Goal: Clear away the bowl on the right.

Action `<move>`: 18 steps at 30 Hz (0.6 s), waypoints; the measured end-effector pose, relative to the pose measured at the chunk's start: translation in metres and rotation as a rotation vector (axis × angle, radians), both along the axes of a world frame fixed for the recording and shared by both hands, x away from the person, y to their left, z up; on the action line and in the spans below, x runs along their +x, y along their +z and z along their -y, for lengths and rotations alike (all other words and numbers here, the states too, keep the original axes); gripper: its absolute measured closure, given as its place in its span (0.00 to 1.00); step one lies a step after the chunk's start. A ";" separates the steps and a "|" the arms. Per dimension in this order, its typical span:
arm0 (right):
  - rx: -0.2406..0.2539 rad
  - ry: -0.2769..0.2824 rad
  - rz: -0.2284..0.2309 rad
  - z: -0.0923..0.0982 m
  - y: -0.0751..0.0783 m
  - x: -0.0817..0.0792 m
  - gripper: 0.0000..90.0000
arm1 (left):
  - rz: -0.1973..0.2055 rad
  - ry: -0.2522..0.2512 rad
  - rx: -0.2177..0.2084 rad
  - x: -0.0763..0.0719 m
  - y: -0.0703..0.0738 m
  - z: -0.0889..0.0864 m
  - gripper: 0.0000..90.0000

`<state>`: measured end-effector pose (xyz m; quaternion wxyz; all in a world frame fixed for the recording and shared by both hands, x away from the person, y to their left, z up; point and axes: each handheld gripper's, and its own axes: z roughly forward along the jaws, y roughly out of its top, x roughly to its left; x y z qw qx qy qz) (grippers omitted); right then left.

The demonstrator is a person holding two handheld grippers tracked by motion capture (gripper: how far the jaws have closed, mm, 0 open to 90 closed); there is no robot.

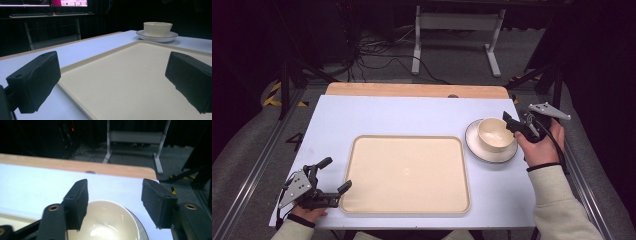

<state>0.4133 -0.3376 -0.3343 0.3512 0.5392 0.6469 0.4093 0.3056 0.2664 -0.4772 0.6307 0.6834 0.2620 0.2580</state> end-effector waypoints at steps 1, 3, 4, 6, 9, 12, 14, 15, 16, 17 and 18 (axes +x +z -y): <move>0.002 -0.008 -0.062 0.003 -0.001 0.004 0.49 | 0.001 0.000 0.001 0.000 0.000 0.000 0.01; 0.000 -0.014 -0.103 0.004 -0.003 0.008 0.51 | 0.004 0.000 0.003 -0.001 0.000 0.000 0.00; 0.000 -0.014 -0.103 0.004 -0.003 0.008 0.51 | 0.004 0.000 0.003 -0.001 0.000 0.000 0.00; 0.004 -0.025 -0.165 0.008 -0.006 0.013 0.53 | 0.011 0.004 0.003 -0.001 0.000 0.000 0.00; 0.012 -0.038 -0.216 0.010 -0.008 0.019 0.54 | 0.014 0.006 0.002 -0.002 0.000 0.000 0.00; 0.012 -0.046 -0.246 0.011 -0.010 0.022 0.55 | 0.014 0.007 0.002 -0.002 0.000 0.000 0.00; 0.025 -0.063 -0.299 0.014 -0.010 0.026 0.57 | 0.012 0.007 0.001 -0.001 0.000 0.000 0.00; 0.025 -0.063 -0.299 0.014 -0.010 0.026 0.57 | 0.012 0.007 0.001 -0.001 0.000 0.000 0.00; 0.024 -0.064 -0.312 0.014 -0.010 0.028 0.57 | 0.009 0.006 0.001 -0.001 0.000 0.000 0.00; 0.026 -0.067 -0.324 0.014 -0.011 0.029 0.58 | 0.008 0.006 0.001 -0.001 0.000 0.000 0.00; 0.031 -0.073 -0.351 0.015 -0.011 0.031 0.59 | 0.006 0.002 0.001 -0.001 0.000 0.000 0.00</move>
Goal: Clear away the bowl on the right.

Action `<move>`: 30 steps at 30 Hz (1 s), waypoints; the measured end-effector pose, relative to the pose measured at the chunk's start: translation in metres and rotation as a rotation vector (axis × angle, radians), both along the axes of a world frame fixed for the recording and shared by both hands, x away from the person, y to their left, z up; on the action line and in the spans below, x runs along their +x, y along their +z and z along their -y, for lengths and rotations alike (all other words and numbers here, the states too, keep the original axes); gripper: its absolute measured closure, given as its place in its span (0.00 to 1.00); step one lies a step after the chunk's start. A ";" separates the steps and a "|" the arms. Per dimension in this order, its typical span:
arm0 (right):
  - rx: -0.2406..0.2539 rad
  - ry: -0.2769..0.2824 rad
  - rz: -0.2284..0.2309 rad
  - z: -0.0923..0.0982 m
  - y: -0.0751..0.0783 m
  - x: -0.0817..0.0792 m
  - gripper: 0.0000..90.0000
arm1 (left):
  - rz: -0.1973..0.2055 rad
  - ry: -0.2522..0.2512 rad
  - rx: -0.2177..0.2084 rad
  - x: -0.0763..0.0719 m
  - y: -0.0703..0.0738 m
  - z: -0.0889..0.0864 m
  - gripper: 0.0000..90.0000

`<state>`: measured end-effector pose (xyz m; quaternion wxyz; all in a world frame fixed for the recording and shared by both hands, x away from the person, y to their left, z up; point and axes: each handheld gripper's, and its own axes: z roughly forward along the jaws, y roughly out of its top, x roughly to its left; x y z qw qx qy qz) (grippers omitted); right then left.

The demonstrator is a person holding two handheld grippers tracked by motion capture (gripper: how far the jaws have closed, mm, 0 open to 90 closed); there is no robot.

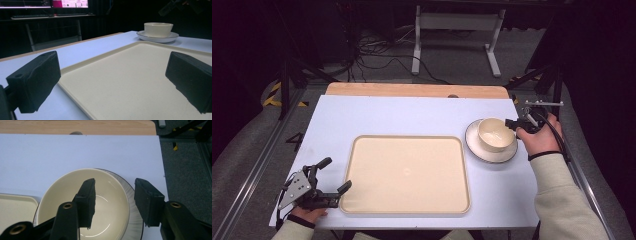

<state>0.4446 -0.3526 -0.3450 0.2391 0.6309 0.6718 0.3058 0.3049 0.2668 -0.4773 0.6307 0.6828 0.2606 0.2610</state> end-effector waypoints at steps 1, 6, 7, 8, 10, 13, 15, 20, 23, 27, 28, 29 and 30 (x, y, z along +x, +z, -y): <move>0.000 0.000 0.000 0.000 0.000 0.000 0.59 | -0.001 0.000 0.001 0.000 0.000 0.000 0.00; -0.008 -0.013 -0.043 0.002 -0.001 0.007 0.59 | -0.002 0.001 -0.002 0.000 0.000 0.000 0.00; -0.005 -0.018 -0.051 0.002 -0.002 0.008 0.59 | -0.003 0.001 -0.002 0.000 0.000 0.000 0.00; -0.005 -0.021 -0.059 0.003 -0.002 0.009 0.59 | -0.003 0.001 -0.002 0.000 0.000 0.000 0.00; -0.002 -0.027 -0.077 0.005 -0.005 0.013 0.59 | -0.001 0.001 -0.001 0.000 0.000 0.000 0.00; -0.015 -0.036 -0.112 0.006 -0.013 0.017 0.58 | -0.002 0.002 -0.002 0.000 0.000 0.000 0.00; -0.019 -0.038 -0.123 0.007 -0.019 0.019 0.57 | -0.001 0.002 -0.001 0.000 0.000 0.000 0.00; -0.016 -0.050 -0.153 0.011 -0.030 0.024 0.58 | -0.003 0.001 -0.002 0.000 0.000 0.000 0.00; -0.004 -0.051 -0.173 0.013 -0.035 0.026 0.60 | -0.001 0.002 -0.002 0.000 0.000 0.000 0.00; 0.016 -0.049 -0.218 0.015 -0.039 0.029 0.65 | -0.002 0.001 -0.002 0.000 0.000 0.000 0.00; 0.022 -0.052 -0.230 0.015 -0.041 0.030 0.66 | -0.002 0.001 -0.002 0.000 0.000 0.000 0.00; 0.023 -0.051 -0.239 0.015 -0.042 0.031 0.67 | -0.002 0.001 -0.002 0.000 0.000 0.000 0.00; 0.024 -0.048 -0.251 0.015 -0.043 0.032 0.70 | -0.002 0.001 -0.002 0.000 0.000 0.000 0.00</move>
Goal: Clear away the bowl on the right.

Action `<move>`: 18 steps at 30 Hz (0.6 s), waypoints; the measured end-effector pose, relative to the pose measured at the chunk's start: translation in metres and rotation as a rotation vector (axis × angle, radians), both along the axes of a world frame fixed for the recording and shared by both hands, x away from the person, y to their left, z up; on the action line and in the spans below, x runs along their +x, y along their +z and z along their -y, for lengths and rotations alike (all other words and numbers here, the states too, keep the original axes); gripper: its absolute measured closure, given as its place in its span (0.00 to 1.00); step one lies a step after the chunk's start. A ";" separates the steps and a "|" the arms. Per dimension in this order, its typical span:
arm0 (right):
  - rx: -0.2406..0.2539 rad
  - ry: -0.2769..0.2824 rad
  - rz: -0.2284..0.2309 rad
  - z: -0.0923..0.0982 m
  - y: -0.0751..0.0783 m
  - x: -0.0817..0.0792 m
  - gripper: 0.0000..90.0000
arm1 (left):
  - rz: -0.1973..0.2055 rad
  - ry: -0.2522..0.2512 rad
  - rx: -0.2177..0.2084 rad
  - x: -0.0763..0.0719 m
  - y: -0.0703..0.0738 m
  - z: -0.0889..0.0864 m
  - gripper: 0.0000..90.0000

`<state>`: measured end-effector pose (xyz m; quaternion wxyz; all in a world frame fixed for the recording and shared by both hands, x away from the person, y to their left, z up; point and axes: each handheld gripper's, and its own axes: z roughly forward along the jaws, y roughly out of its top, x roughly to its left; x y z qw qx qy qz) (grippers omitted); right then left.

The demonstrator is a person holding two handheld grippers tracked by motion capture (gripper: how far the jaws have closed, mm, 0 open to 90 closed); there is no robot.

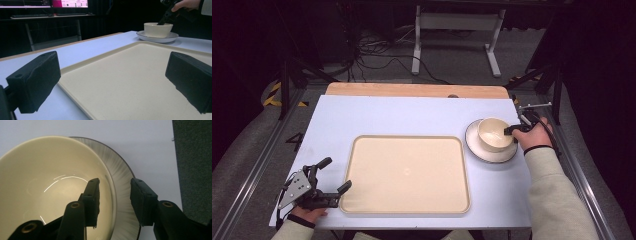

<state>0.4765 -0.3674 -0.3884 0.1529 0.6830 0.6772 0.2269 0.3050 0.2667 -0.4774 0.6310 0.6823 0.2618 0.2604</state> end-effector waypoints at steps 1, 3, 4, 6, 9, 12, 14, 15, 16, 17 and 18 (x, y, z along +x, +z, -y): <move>0.000 0.000 0.000 0.000 0.000 0.000 0.70 | 0.000 0.000 0.000 0.000 0.000 0.000 0.00; 0.010 -0.003 -0.040 -0.002 -0.002 0.001 0.75 | -0.001 0.000 0.000 0.000 0.000 0.000 0.00; 0.010 -0.003 -0.040 -0.002 -0.002 0.001 0.75 | -0.001 0.000 0.000 0.000 0.000 0.000 0.00; 0.009 -0.005 -0.056 -0.003 -0.003 0.002 0.77 | 0.000 0.000 0.000 0.000 0.000 0.000 0.00; 0.010 -0.002 -0.076 -0.004 -0.004 0.003 0.79 | 0.000 0.000 0.000 0.000 0.000 0.000 0.00; 0.009 0.002 -0.094 -0.005 -0.006 0.004 0.83 | 0.000 0.000 0.000 0.000 0.000 0.000 0.00; 0.012 -0.001 -0.109 -0.006 -0.007 0.005 0.85 | 0.001 -0.001 0.000 0.000 0.000 0.000 0.00; 0.012 -0.001 -0.109 -0.006 -0.007 0.005 0.85 | 0.001 -0.001 0.000 0.000 0.000 0.000 0.00; 0.015 -0.005 -0.118 -0.006 -0.007 0.005 0.87 | 0.000 0.000 0.000 0.000 0.000 0.000 0.00; 0.020 -0.008 -0.130 -0.007 -0.007 0.005 0.88 | 0.000 0.000 0.000 0.000 0.000 0.000 0.00; 0.023 -0.022 -0.135 -0.007 -0.006 0.005 0.90 | 0.000 0.000 0.000 0.000 0.000 0.000 0.00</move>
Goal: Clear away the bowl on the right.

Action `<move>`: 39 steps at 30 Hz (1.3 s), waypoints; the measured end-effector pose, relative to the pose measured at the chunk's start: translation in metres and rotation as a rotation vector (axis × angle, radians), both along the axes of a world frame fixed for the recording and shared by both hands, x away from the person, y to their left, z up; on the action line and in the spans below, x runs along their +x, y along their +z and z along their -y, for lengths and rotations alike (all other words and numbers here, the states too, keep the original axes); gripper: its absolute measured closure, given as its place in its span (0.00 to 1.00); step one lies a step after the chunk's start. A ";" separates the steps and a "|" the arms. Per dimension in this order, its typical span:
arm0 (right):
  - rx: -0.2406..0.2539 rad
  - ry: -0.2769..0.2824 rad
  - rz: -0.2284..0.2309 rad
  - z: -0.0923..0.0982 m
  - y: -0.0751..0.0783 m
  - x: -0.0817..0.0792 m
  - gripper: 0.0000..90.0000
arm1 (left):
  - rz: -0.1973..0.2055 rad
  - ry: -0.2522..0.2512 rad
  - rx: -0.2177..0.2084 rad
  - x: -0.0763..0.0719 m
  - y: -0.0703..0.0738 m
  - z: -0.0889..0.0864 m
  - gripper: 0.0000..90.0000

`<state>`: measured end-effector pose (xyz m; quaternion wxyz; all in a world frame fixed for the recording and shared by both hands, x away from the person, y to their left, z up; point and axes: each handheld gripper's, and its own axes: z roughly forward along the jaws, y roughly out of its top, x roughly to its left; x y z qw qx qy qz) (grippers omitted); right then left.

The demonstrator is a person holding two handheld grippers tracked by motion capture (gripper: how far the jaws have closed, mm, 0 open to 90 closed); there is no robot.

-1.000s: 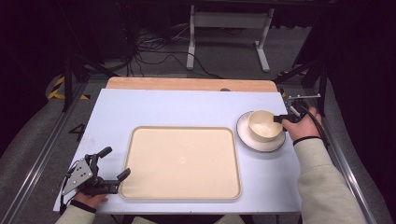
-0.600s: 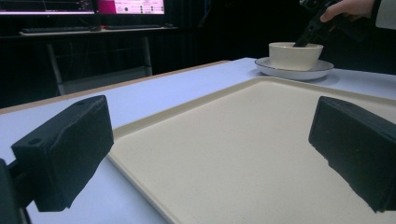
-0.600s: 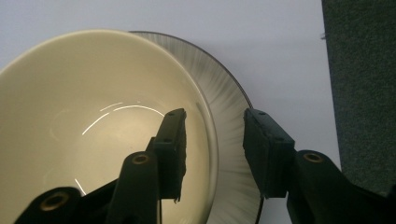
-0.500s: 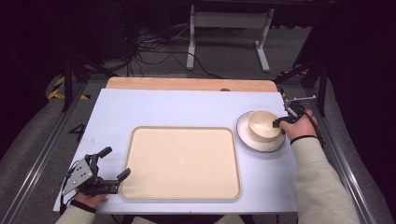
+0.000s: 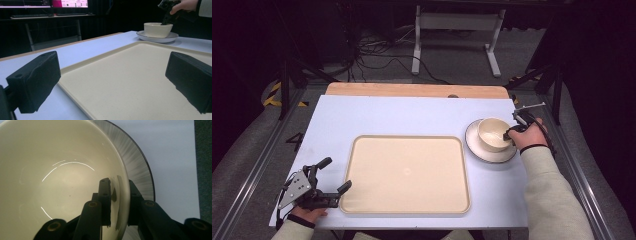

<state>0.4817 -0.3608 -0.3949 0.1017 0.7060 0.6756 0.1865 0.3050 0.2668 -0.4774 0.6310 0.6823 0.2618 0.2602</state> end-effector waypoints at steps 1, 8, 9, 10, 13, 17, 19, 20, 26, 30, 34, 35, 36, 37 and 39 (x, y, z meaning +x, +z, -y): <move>0.000 0.000 0.000 0.000 0.000 0.000 0.90 | 0.000 0.000 0.000 0.000 0.000 0.000 0.00; 0.053 -0.049 -0.027 0.002 0.004 0.000 0.93 | 0.000 0.000 0.000 0.000 0.000 0.000 0.00; 0.054 -0.053 -0.026 0.001 0.005 0.000 0.93 | 0.000 0.000 0.000 0.000 0.000 0.000 0.00; 0.054 -0.053 -0.026 0.001 0.005 0.000 0.93 | 0.000 0.000 0.000 0.000 0.000 0.000 0.00; 0.070 -0.083 -0.004 -0.002 0.010 -0.002 0.93 | 0.000 0.000 -0.001 0.000 0.000 0.000 0.00; 0.052 -0.088 -0.019 -0.004 0.015 -0.004 0.92 | 0.000 0.000 -0.001 0.000 0.000 0.000 0.00; 0.051 -0.092 -0.030 -0.005 0.017 -0.005 0.92 | 0.000 0.000 -0.001 0.000 0.000 0.000 0.00; 0.052 -0.095 -0.030 -0.005 0.018 -0.005 0.92 | 0.000 0.000 -0.001 0.000 0.000 0.000 0.00; 0.053 -0.097 -0.031 -0.007 0.027 -0.007 0.92 | -0.001 0.000 -0.001 0.000 0.000 0.000 0.00; 0.030 -0.110 -0.044 -0.012 0.036 -0.010 0.92 | 0.000 0.000 -0.001 0.000 0.000 0.000 0.00; 0.038 -0.108 -0.045 -0.017 0.044 -0.012 0.92 | 0.000 0.000 -0.001 0.000 0.000 0.000 0.00; 0.042 -0.110 -0.045 -0.018 0.046 -0.013 0.92 | 0.000 0.000 -0.001 0.000 0.000 0.000 0.00; 0.042 -0.109 -0.045 -0.020 0.048 -0.013 0.92 | 0.000 0.000 -0.001 0.000 0.000 0.000 0.00; 0.041 -0.108 -0.045 -0.021 0.050 -0.014 0.92 | 0.000 -0.001 -0.001 0.000 0.000 0.000 0.00; 0.031 -0.106 -0.046 -0.027 0.056 -0.016 0.92 | 0.001 0.001 0.000 0.000 0.000 0.000 0.00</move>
